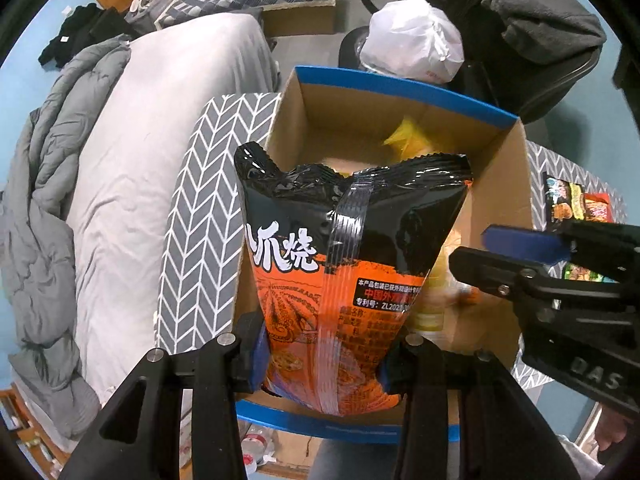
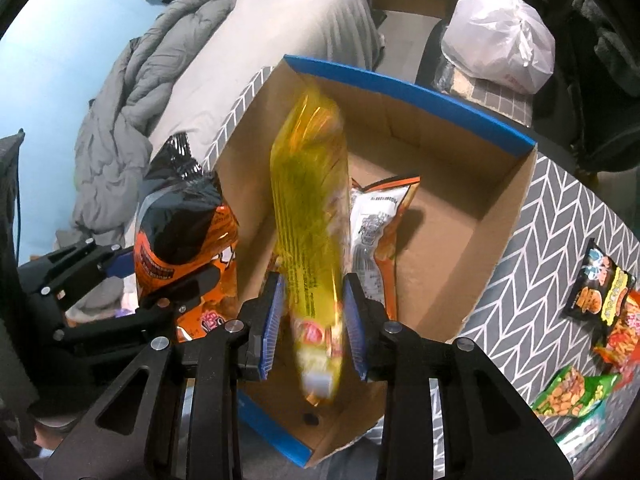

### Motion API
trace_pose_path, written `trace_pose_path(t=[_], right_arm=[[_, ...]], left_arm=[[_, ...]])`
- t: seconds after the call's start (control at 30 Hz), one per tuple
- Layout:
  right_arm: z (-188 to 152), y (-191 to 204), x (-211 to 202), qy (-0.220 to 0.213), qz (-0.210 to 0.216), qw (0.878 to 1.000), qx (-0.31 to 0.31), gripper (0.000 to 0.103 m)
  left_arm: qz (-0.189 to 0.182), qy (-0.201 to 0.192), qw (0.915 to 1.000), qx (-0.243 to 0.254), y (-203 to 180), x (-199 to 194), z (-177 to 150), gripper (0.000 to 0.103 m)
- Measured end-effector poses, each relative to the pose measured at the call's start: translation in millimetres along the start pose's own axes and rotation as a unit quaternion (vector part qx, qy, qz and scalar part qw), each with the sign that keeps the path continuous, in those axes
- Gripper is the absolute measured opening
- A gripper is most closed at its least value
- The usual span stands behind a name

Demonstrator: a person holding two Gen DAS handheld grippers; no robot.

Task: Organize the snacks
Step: 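Open both tools to release the snacks into the box, then move both tools back over the remaining snacks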

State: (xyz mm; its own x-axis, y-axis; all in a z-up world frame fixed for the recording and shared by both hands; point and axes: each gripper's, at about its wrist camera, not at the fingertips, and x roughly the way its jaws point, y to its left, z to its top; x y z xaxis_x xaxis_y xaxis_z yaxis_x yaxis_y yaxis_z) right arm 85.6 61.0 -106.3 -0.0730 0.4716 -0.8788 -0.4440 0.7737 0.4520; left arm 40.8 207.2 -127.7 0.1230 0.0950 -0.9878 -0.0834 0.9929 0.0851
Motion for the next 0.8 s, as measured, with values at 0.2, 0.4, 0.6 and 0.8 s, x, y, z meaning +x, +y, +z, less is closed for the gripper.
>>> trace_pose_path(t=[0.2,0.4,0.6,0.8], right_arm=[[1.4,4.2,-6.3,-0.008,-0.023,1.0,-0.014,0.053],[-4.4,-4.3,-19.7,-0.018,-0.036,0.999,-0.008,0.061],[-13.6,-18.0,-36.7,-0.028,-0.046,0.998,0.011,0.061],[-27.6,-34.4,-61.4,-0.047,-0.065,0.996,0.034,0.07]], left_arm=[[0.007,0.004,0.9998,-0.017,4.0,-3.1,-1.9,0.048],[0.0,-0.022,0.9994,-0.026,-2.0,-24.1,0.3,0.06],[-0.007,-0.038,0.9992,-0.011,-17.6,-37.6,1.1,0.062],[-0.004,-0.057,0.9982,0.019,-39.6,-50.1,2.9,0.068]])
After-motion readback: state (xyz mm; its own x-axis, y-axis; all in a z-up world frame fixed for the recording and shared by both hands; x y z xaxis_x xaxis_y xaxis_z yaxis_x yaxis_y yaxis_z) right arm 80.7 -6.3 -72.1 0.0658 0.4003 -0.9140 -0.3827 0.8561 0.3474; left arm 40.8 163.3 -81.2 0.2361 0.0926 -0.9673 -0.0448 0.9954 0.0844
